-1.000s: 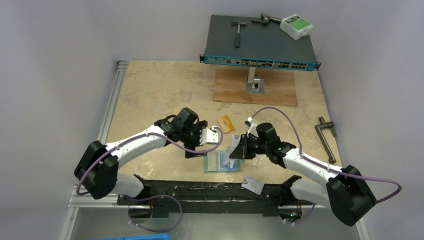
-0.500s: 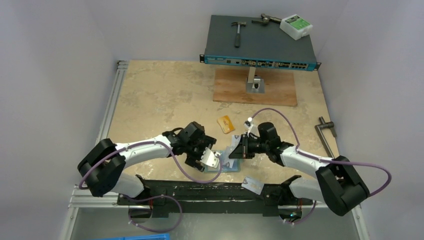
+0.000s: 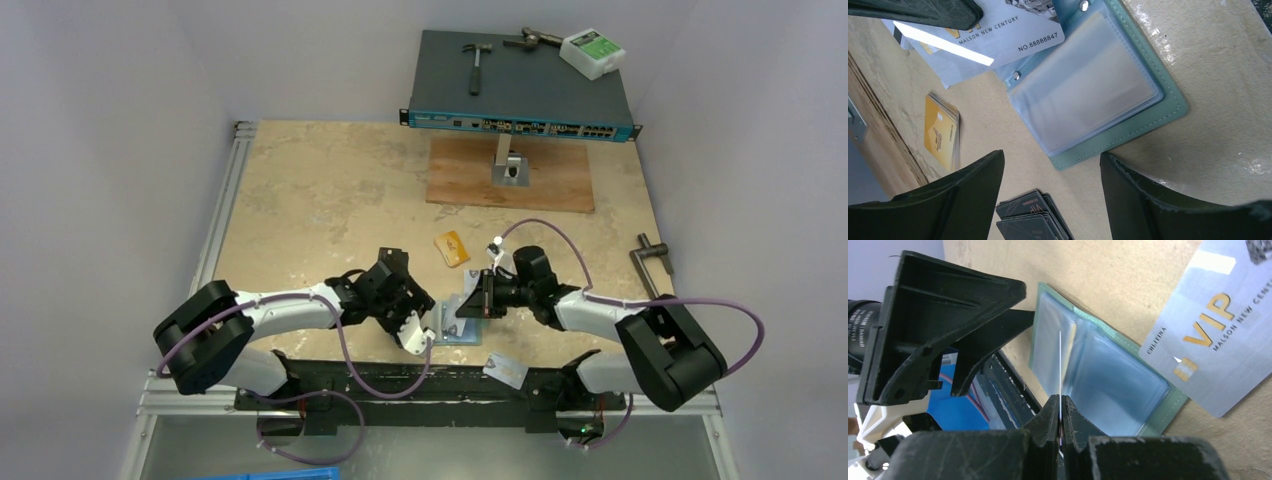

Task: Put the credit cards into the card holder
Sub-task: Insert the credit card into the card holder.

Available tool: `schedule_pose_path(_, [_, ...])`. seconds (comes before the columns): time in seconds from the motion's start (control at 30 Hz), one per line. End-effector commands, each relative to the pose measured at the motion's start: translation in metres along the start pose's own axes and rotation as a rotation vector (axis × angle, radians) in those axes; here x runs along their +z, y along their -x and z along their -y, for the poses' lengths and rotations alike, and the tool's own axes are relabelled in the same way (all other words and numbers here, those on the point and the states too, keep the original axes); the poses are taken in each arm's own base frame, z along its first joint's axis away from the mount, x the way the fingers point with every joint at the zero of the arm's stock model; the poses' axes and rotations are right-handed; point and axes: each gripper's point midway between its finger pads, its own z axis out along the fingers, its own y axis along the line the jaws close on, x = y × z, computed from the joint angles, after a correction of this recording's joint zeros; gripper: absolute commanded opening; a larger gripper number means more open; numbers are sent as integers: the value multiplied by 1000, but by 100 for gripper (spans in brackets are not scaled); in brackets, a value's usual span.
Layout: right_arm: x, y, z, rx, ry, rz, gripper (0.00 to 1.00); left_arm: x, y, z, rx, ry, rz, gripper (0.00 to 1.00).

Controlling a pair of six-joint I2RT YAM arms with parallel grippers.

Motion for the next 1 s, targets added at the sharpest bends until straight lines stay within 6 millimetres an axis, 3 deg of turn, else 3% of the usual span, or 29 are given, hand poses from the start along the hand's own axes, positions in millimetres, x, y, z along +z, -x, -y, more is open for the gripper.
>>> schedule_pose_path(0.0, [3, -3, 1, 7, 29, 1, 0, 4, -2, 29, 13, -107, -3, 69])
schedule_pose_path(0.23, [3, -8, 7, 25, 24, 3, 0, 2, 1, 39, -5, -163, 0, 57])
schedule_pose_path(0.97, [9, -13, 2, 36, 111, -6, 0, 7, 9, 40, -71, -203, -30, 38])
